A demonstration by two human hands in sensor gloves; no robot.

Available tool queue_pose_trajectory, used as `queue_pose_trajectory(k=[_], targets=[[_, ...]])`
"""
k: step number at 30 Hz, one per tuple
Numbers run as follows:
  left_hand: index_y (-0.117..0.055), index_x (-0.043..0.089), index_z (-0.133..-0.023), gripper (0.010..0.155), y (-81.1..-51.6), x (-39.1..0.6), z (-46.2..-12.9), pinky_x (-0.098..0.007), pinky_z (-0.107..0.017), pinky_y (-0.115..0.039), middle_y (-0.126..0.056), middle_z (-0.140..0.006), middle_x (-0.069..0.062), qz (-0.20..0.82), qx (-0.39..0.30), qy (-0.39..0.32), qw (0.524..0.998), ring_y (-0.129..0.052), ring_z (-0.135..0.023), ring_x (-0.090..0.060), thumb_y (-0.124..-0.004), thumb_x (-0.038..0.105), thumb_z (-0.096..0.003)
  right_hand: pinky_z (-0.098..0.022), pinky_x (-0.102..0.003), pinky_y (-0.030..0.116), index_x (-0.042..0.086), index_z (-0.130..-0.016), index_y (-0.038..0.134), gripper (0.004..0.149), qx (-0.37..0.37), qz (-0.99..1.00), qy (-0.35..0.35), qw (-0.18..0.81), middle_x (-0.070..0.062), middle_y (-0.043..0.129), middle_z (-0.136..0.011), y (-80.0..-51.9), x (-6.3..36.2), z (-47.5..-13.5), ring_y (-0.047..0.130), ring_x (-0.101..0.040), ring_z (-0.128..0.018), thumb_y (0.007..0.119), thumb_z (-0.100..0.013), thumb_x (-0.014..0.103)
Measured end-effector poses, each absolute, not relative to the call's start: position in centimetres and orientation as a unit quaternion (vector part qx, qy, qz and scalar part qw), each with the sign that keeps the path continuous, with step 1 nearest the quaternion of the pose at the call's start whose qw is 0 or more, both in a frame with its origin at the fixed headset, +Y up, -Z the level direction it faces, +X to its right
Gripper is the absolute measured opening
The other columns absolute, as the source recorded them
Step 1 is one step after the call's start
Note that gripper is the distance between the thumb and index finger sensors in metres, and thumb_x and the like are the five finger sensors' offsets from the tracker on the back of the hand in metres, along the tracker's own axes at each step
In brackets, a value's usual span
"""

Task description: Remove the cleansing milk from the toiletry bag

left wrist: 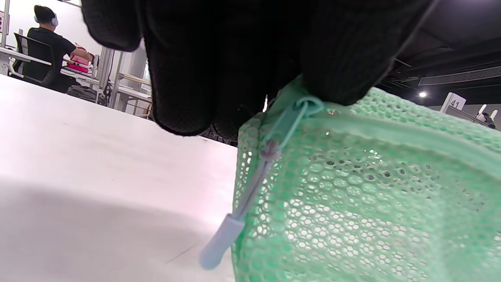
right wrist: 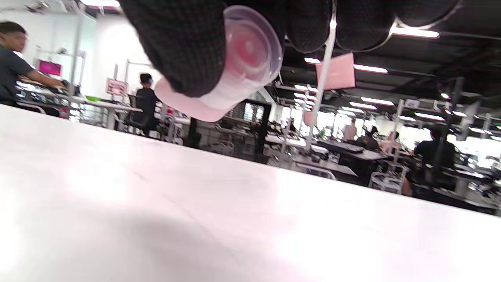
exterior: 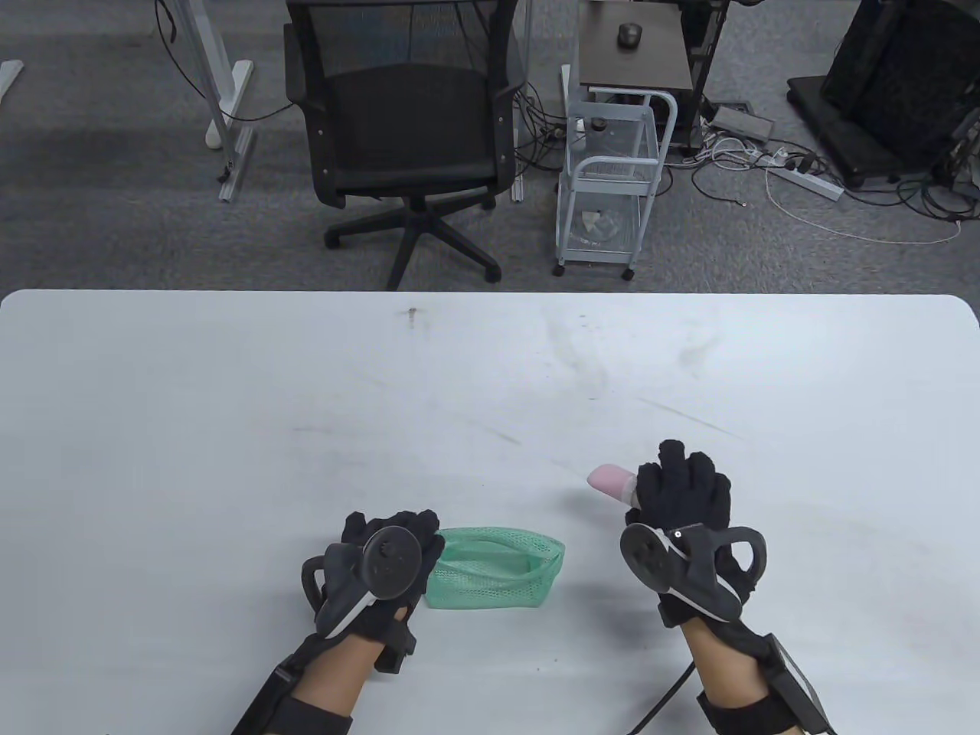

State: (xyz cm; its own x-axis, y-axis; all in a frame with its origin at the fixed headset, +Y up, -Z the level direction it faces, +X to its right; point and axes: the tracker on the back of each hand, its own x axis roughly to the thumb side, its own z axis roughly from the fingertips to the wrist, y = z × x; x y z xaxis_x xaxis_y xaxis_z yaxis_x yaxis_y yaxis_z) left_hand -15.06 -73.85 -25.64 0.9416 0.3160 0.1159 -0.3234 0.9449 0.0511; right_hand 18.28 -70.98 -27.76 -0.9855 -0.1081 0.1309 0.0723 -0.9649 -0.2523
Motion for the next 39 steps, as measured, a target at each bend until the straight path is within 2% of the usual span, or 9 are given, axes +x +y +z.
queue_pose_trajectory(k=[7, 13, 24, 39], targets=[[-0.092, 0.024, -0.09, 0.045, -73.9, -15.0, -25.6, -0.066, -0.073, -0.06, -0.1, -0.093, -0.009, 0.163, 0.032, -0.053, 0.985, -0.101, -0.08, -0.041, -0.089, 0.042, -0.0484, -0.065, -0.076, 0.054, 0.001, -0.101, 0.075, 0.063, 0.003, -0.995, 0.065, 0.078, -0.033, 0.056, -0.117, -72.9, 19.5, -29.7, 0.06, -0.071, -0.093, 0.094, -0.05, 0.032], [-0.092, 0.025, -0.09, 0.045, -73.9, -15.0, -25.6, -0.066, -0.073, -0.06, -0.1, -0.094, -0.009, 0.162, 0.03, -0.052, 0.985, -0.1, -0.08, -0.041, -0.089, 0.042, -0.0483, -0.065, -0.077, 0.054, 0.001, -0.101, 0.075, 0.063, 0.033, -0.994, 0.039, 0.099, -0.034, 0.056, -0.116, -74.1, 20.2, -30.5, 0.06, -0.071, -0.093, 0.094, -0.05, 0.032], [-0.092, 0.024, -0.09, 0.045, -74.0, -15.0, -25.6, -0.066, -0.073, -0.06, -0.1, -0.094, -0.009, 0.162, 0.025, -0.051, 0.985, -0.1, -0.081, -0.041, -0.089, 0.042, -0.0484, -0.064, -0.076, 0.056, 0.001, -0.1, 0.076, 0.062, 0.028, -0.992, 0.004, 0.126, -0.033, 0.06, -0.115, -76.2, 20.0, -31.1, 0.062, -0.071, -0.092, 0.094, -0.05, 0.032], [-0.092, 0.024, -0.09, 0.045, -74.0, -15.1, -25.7, -0.066, -0.073, -0.059, -0.099, -0.094, -0.009, 0.162, 0.02, -0.049, 0.985, -0.1, -0.081, -0.041, -0.089, 0.042, -0.0485, -0.064, -0.075, 0.057, 0.0, -0.101, 0.075, 0.063, 0.013, -0.994, -0.015, 0.107, -0.033, 0.06, -0.115, -76.5, 19.8, -30.9, 0.064, -0.07, -0.092, 0.094, -0.051, 0.033]])
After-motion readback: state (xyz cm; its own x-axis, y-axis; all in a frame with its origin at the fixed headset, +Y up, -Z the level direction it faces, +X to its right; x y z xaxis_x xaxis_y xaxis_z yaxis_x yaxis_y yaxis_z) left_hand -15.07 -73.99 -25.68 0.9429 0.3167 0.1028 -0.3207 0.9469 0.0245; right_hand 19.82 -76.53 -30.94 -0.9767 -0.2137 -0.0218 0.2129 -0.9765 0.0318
